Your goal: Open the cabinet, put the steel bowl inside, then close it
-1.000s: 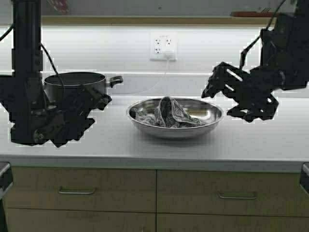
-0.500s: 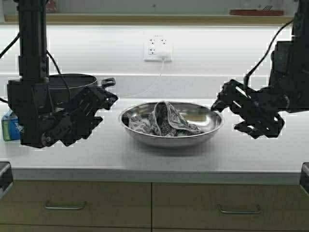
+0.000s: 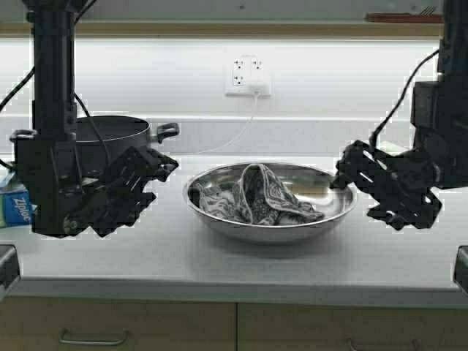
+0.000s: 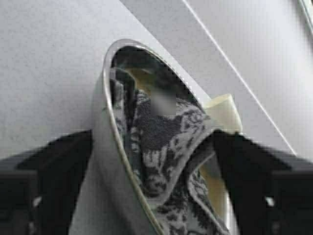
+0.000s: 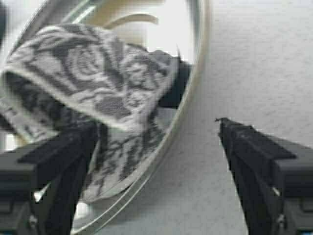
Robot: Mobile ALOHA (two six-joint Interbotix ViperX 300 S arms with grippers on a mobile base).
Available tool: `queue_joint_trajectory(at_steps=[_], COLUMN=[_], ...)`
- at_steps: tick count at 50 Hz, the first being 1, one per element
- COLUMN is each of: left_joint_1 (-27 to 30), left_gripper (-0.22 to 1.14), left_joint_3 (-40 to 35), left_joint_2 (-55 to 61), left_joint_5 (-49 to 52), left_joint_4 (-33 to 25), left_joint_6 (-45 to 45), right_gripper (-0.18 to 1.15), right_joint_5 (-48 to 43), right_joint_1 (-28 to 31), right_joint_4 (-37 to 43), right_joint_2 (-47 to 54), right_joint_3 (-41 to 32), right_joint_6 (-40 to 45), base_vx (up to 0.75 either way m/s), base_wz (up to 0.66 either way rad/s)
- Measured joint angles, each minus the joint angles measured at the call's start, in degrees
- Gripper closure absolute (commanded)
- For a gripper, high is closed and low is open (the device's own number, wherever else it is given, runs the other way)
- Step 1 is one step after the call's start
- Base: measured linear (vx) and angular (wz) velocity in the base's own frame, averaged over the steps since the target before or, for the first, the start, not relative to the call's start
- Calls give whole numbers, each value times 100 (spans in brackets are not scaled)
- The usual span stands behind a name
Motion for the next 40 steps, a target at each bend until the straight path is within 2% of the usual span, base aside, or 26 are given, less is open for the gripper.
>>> queue_joint_trajectory(at_steps=[9, 20, 29, 40], left_joint_1=[0, -44, 9, -9], left_gripper=[-11, -11, -10, -10], left_joint_3=[-26, -272, -729, -1204], left_joint_2=[18, 132, 334, 615], left_joint_5=[26, 369, 650, 686], left_joint_4=[185, 299, 439, 492], left_joint_6=[-105, -246, -879, -1564], right_gripper=[-6, -6, -6, -6], right_joint_5=[-624, -905, -1371, -1872], right_joint_1=[70, 0, 44, -193], right_joint_4=[316, 290, 220, -167], right_joint_2=[325, 932, 1283, 1521], right_joint_3=[229, -105, -334, -519], right_joint_6=[105, 281, 677, 1072], base_vx=[16, 6, 2, 2], base_wz=[4, -3, -1, -1])
